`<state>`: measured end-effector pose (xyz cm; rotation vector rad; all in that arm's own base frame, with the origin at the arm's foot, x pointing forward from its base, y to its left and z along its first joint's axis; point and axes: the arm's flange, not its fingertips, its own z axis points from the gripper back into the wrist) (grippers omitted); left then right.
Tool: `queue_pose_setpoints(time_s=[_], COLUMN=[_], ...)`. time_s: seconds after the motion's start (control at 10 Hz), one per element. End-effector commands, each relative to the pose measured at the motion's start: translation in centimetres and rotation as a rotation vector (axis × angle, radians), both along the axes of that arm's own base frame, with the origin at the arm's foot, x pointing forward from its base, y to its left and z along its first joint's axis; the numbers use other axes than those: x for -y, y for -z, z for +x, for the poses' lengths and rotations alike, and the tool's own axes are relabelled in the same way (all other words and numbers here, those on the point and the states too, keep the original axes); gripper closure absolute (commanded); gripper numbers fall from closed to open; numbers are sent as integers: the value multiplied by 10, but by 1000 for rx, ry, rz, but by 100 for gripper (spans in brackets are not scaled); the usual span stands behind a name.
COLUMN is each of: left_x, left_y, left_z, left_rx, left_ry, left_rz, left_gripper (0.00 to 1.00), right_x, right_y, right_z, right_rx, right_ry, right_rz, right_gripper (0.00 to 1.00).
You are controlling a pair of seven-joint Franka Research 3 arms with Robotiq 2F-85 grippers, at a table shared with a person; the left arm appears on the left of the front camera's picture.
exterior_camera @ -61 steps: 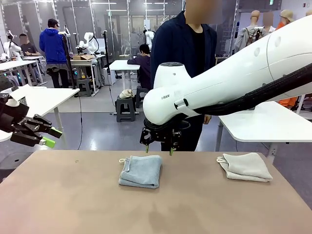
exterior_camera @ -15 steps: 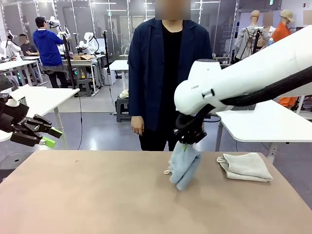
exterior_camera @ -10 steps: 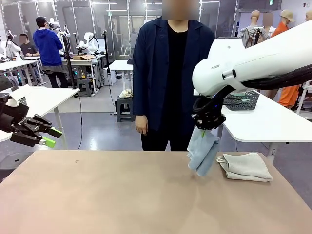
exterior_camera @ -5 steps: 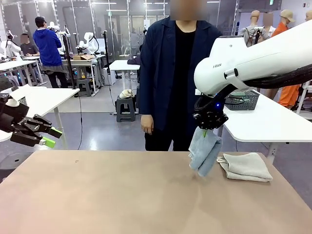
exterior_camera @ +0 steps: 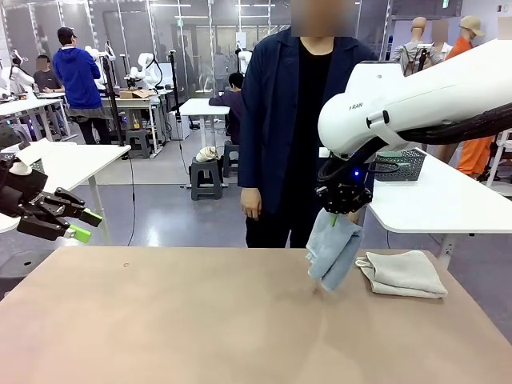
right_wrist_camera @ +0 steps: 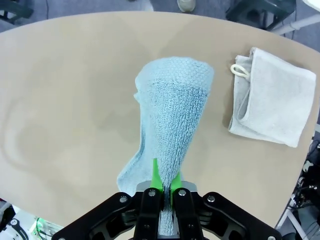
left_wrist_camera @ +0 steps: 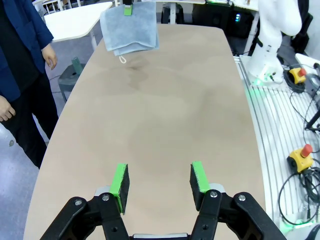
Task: Fold the towels and place them in the basket.
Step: Stack the folded Towel with hook on the right side of the table.
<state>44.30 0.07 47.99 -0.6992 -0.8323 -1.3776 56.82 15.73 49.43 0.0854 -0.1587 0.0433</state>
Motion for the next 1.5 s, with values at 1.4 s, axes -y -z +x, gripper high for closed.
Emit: queue_pose_setpoints(time_s=[1.4], left_x=[0], left_y=[-1], left_z=[-1], left_rx=[4], left_ry=[7], left_rz=[-17], left_gripper=[37], right_x=[177], right_y=[29], right_z=[54], right_rx=[136], right_ry=[73], right_rz=[266], right_gripper=[94])
